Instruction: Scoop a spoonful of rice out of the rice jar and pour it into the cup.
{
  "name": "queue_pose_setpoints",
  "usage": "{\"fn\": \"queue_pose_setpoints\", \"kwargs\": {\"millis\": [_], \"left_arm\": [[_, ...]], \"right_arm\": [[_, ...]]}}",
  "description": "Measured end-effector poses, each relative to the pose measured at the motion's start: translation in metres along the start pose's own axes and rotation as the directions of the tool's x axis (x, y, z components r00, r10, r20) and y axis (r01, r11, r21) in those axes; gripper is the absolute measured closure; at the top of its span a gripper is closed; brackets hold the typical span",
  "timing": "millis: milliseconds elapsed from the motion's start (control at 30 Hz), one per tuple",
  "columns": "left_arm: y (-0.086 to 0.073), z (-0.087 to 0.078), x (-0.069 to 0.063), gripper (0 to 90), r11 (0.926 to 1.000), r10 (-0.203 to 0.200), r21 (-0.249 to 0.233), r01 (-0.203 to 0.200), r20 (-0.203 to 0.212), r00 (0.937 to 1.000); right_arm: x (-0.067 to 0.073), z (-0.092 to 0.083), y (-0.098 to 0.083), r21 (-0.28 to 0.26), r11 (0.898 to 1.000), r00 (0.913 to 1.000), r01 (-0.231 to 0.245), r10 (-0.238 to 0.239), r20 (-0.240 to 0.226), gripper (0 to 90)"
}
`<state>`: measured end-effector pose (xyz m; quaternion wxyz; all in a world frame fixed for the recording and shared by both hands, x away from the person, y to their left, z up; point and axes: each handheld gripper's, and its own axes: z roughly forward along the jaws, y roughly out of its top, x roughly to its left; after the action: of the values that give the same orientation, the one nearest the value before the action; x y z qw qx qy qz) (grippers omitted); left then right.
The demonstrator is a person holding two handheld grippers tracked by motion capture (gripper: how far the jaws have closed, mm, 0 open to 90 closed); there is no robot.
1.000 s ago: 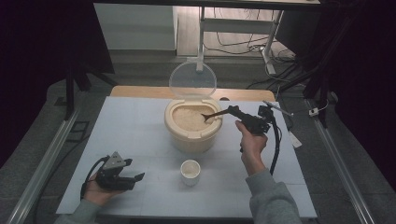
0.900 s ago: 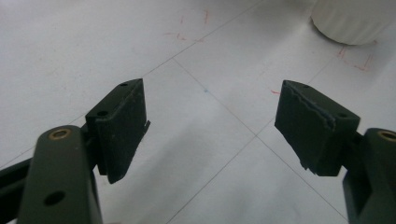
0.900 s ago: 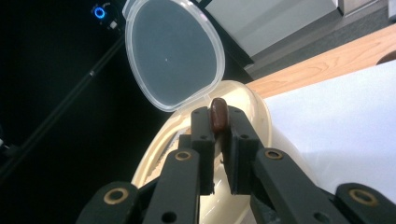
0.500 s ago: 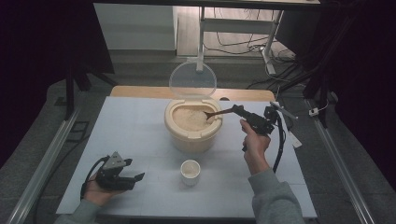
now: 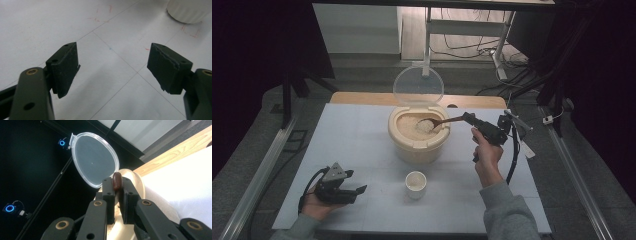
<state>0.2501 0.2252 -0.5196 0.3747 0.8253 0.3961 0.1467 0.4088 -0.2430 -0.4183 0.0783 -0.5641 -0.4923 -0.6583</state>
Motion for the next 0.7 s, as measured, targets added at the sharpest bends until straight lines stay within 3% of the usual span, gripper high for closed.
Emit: {"fn": "queue_pose_setpoints", "kwargs": {"millis": [700], "left_arm": [[0.0003, 0.0002, -0.0002, 24.8, 1.0, 0.004, 0.001, -0.004, -0.001, 1.0]], "right_arm": [[0.0038, -0.007, 0.0034, -0.009, 1.0, 0.9993, -0.018, 0.017, -0.032, 82.9]]}}
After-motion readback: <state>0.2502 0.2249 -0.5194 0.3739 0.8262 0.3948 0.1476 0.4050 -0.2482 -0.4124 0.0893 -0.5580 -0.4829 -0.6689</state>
